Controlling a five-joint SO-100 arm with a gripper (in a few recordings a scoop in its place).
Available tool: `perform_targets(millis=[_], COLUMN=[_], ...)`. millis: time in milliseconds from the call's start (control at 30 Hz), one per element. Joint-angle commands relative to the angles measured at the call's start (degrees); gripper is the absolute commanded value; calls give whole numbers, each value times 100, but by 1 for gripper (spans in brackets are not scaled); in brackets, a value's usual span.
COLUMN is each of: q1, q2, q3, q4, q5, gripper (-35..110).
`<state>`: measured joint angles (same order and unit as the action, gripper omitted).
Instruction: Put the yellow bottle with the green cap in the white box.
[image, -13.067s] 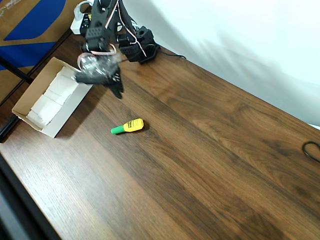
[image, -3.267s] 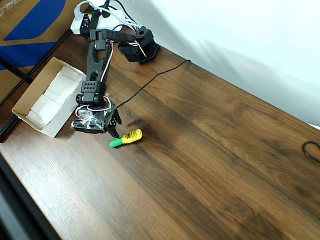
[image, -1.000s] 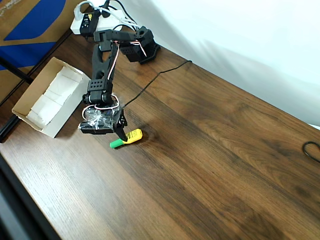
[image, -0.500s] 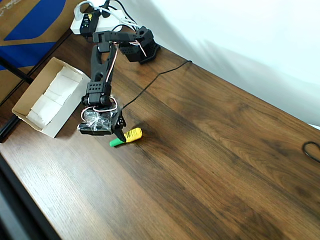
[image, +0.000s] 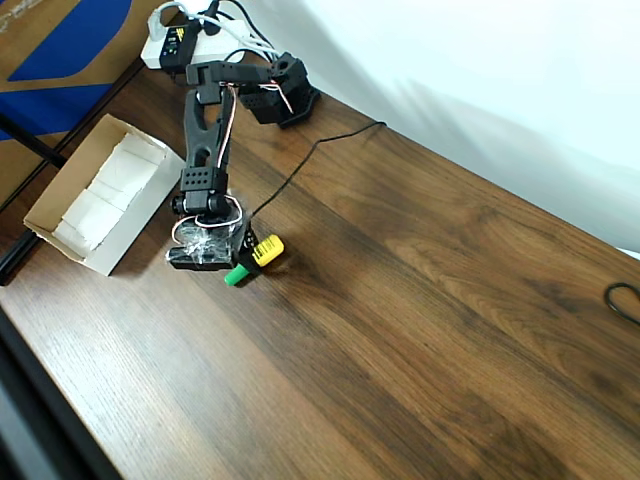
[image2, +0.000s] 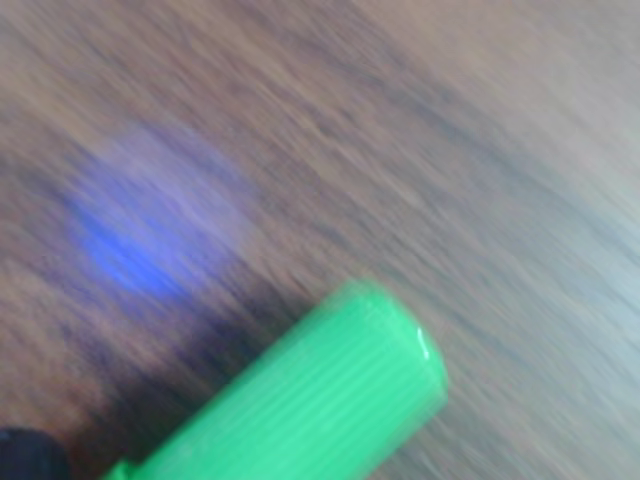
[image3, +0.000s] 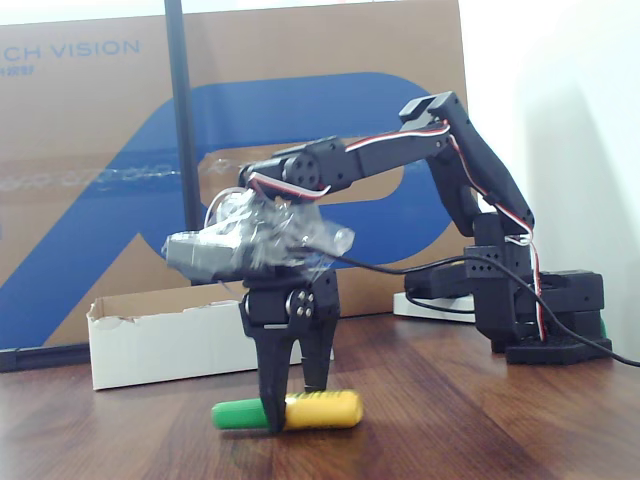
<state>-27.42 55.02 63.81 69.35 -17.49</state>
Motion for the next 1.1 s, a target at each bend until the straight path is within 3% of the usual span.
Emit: perform_targets(millis=[0,200,567,1067], q1=[-79,-97,-9,729], q2=[457,475,1169,3867], q3=[79,132,396,1582], q4=[18,-9,44,105], q5=[-176,-237,-185,281], gripper=[20,0,0,0])
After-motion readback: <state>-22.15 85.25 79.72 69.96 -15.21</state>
